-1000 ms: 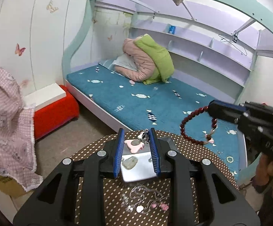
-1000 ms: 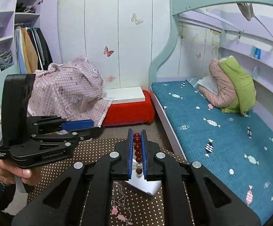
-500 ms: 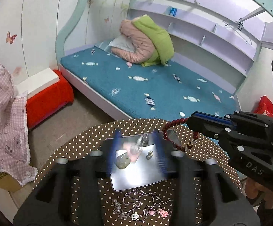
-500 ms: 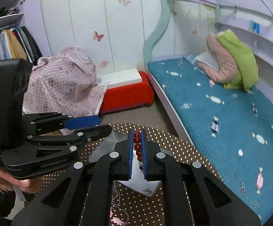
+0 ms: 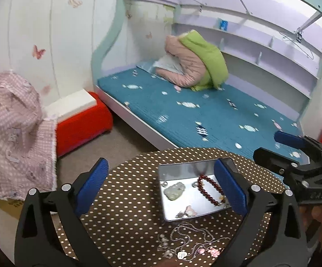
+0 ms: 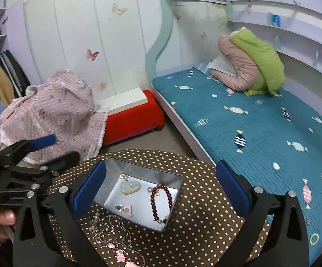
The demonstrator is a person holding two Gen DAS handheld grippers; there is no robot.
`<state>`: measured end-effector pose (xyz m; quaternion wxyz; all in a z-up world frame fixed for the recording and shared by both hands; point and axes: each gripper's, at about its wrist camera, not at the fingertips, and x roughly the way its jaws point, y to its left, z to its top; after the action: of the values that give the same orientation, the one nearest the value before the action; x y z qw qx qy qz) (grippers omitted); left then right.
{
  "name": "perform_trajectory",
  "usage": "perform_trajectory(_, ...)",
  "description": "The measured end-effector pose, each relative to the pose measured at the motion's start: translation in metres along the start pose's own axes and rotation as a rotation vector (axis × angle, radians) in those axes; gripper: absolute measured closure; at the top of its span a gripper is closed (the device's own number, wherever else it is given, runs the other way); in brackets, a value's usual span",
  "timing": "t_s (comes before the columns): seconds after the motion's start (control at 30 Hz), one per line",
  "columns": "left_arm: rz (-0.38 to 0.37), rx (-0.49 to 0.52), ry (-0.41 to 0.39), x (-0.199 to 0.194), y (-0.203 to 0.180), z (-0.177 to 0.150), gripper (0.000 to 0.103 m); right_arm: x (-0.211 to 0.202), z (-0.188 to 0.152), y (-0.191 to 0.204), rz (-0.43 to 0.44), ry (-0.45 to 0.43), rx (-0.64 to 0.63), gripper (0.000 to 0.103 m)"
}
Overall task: Organize jewelry
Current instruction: 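Lower the red bracelet into the box and open the right gripper, then move both tools back from the box toward the silver chains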
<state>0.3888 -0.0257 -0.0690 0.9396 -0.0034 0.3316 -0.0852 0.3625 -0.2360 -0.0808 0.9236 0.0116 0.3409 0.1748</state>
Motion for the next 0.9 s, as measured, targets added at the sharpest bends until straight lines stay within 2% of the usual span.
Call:
perform_trajectory(0.37, 0.077, -0.011, -0.096, -0.051, -0.001, -0.010, 0.006, -0.031, -0.002, 0.012, -0.027, -0.067, 0.028, 0.008)
perform_trajectory(0.73, 0.083, -0.050, -0.153, -0.103, 0.003, -0.018, 0.006, -0.092, -0.012, 0.033, -0.037, -0.167, 0.024, 0.008)
perform_trajectory(0.9, 0.095, -0.069, -0.189, -0.129, 0.005, -0.030, 0.006, -0.110, -0.022, 0.040, -0.058, -0.181, 0.024, 0.008)
